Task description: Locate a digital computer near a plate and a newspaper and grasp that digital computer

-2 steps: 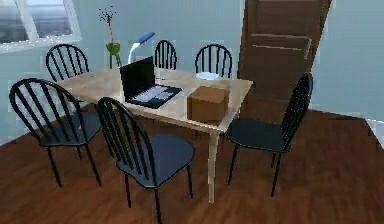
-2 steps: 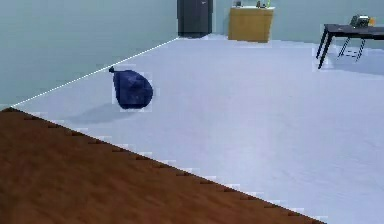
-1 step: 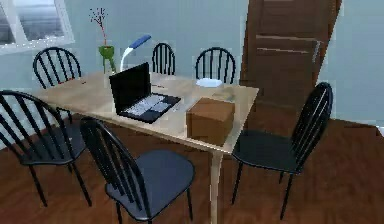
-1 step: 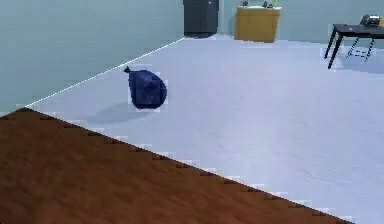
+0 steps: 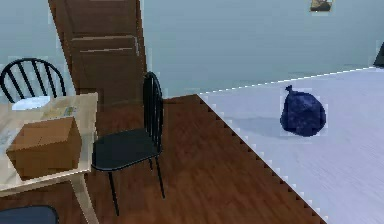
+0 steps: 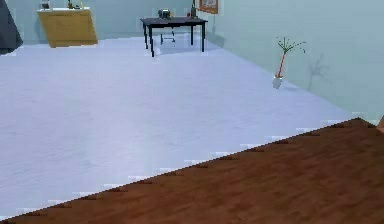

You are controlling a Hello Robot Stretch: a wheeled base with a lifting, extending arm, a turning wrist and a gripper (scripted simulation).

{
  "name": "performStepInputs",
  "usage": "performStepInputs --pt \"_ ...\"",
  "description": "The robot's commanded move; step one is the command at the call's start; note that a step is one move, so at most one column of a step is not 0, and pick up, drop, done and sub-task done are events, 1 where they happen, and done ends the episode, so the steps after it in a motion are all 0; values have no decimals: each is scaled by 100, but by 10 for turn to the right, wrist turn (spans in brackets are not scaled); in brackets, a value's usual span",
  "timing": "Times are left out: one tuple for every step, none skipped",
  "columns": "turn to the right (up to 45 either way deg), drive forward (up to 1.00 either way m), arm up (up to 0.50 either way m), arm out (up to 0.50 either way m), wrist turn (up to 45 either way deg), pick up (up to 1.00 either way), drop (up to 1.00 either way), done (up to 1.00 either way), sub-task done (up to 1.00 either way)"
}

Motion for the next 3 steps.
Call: performStepInputs --pt "90 0 0 0 0 0 0 0 0" --pt "0 40 0 0 0 0 0 0 0" --pt "-450 0 0 0 0 0 0 0 0"
